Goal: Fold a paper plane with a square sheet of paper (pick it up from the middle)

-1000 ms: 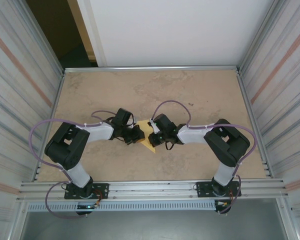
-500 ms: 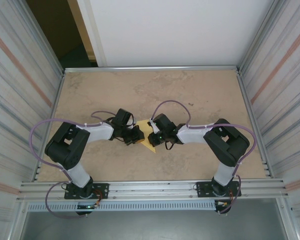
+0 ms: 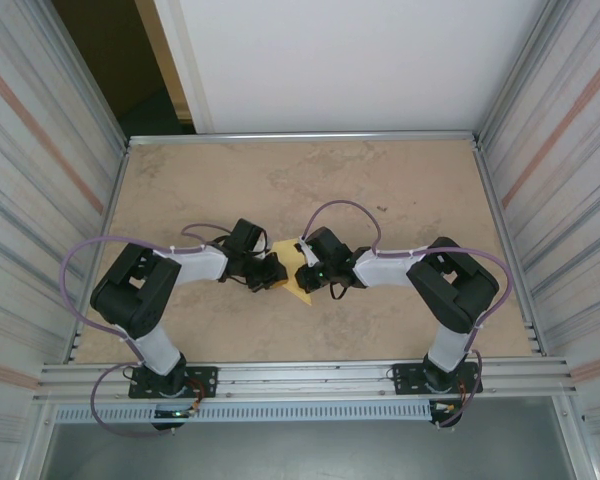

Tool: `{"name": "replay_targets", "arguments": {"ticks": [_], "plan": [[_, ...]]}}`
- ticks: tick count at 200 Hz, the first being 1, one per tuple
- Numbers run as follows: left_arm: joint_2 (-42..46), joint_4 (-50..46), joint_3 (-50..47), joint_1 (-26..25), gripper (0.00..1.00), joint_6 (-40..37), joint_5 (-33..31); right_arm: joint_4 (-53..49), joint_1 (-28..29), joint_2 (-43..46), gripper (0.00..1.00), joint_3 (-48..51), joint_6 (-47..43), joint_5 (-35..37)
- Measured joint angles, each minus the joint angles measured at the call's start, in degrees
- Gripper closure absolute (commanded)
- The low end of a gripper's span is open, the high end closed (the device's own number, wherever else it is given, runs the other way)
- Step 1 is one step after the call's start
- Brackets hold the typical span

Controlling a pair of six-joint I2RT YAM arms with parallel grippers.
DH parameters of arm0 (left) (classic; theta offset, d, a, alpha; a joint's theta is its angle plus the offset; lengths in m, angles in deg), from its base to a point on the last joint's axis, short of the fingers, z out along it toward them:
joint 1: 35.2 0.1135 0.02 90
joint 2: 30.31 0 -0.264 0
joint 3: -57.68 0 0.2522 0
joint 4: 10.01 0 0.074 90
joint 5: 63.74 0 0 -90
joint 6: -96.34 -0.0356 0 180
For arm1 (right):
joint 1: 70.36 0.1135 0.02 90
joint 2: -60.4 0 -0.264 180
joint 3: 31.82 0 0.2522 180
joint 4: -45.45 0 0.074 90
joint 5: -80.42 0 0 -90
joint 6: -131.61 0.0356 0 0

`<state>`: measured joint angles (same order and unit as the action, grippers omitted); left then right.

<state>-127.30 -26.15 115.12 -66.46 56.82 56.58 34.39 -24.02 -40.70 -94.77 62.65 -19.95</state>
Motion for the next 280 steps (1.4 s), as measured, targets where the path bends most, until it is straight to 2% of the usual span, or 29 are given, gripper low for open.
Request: {"name": "replay_targets", "arguments": {"ticks": [104,159,189,200,226,254,280], "plan": [[-0.7,-0.3,0.1,0.0,0.89,0.4,0.0,-0.1,0.0,0.0,0.87,-0.1,0.3,0.0],[-1.6,-2.1,1.5,0.0,0.89,0.3,0.0,-2.3,-1.5,2.3,0.58,-0.7,5.3,0.4],[-1.9,-2.8,2.0,0.0,0.9,0.3,0.0,-4.1,-3.9,6.2,0.54,-0.7,8.4,1.1],[-2.0,-3.0,2.2,0.0,0.89,0.3,0.0,-4.7,-4.4,7.8,0.56,-0.6,9.1,1.2],[-2.0,-3.1,2.3,0.0,0.9,0.4,0.0,-6.0,-4.6,10.8,0.68,-0.6,10.1,-0.9],[-2.0,-3.2,2.3,0.0,0.89,0.4,0.0,-6.6,-3.9,11.0,0.8,-0.4,10.3,-4.9],[-2.0,-3.2,2.3,0.0,0.9,0.4,0.0,-6.9,-2.0,10.2,0.86,-0.3,10.1,-8.5]]}}
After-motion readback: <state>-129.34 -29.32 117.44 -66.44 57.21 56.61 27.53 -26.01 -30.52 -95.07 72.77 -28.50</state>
